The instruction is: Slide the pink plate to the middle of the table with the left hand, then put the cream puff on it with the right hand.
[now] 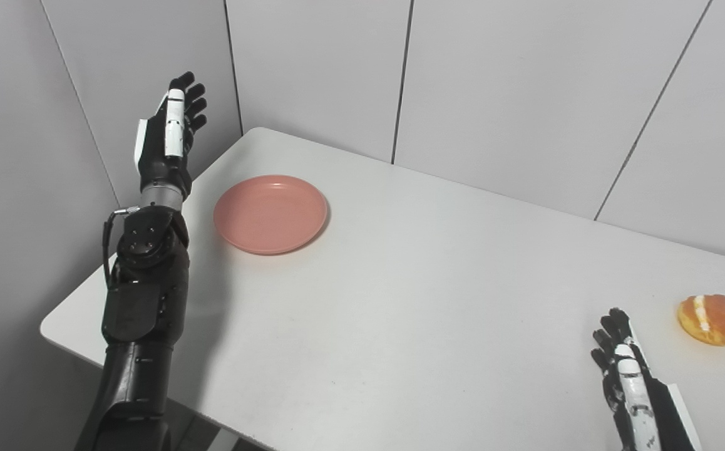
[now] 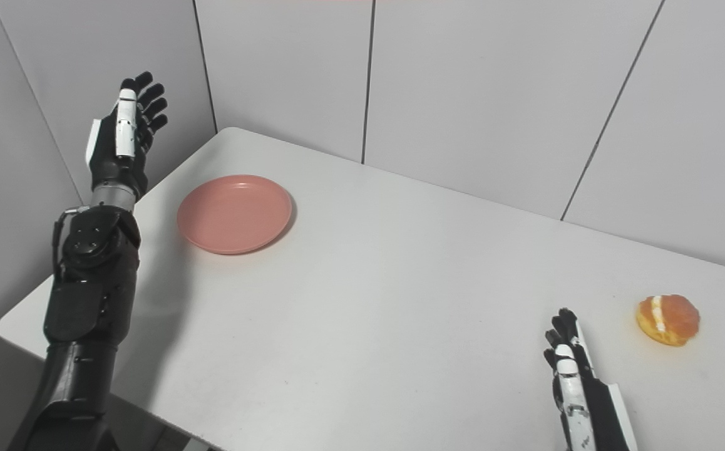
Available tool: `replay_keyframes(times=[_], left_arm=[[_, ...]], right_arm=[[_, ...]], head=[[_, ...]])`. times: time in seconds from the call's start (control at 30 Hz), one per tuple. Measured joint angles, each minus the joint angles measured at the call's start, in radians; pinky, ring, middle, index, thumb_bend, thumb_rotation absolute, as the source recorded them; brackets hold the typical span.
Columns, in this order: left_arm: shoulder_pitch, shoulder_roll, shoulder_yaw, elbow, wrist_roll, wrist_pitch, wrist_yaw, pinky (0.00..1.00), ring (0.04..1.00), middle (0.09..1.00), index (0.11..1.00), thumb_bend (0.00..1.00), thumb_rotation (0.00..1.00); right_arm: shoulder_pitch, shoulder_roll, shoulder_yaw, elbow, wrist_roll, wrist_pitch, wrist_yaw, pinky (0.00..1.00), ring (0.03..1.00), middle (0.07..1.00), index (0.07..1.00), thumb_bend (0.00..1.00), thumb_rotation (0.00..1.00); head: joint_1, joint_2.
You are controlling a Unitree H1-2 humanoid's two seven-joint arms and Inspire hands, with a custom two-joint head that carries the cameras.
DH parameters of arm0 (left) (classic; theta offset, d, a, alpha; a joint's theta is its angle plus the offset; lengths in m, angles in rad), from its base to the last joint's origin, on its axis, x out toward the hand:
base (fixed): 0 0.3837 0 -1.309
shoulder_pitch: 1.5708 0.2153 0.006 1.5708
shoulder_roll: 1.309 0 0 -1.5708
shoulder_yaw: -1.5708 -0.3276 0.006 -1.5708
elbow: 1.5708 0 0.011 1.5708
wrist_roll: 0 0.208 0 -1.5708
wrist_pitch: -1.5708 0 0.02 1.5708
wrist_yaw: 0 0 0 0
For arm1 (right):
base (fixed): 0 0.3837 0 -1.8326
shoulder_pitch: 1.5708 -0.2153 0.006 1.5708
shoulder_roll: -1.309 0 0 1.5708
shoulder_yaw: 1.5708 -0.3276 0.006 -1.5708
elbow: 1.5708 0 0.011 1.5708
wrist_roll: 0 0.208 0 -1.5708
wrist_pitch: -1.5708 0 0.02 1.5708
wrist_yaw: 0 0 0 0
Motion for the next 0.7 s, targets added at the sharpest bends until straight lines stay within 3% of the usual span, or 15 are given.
replay_keyframes(times=[0.23,0.7], left_arm=[[0.01,0.003,0.025,0.035,-0.061,0.0,-0.007,0.88,0.88,0.879,0.854,0.41,1.0],[0.031,0.003,0.025,0.089,-0.08,0.001,-0.006,0.85,0.887,0.875,0.841,0.37,1.0]], right_arm=[[0.0,0.0,0.0,0.0,0.0,0.0,0.0,1.0,1.0,1.0,1.0,0.0,1.0],[0.0,0.0,0.0,-0.005,-0.001,0.014,0.0,1.0,1.0,1.0,1.0,0.0,1.0]], head=[[0.002,0.005],[0.002,0.009]])
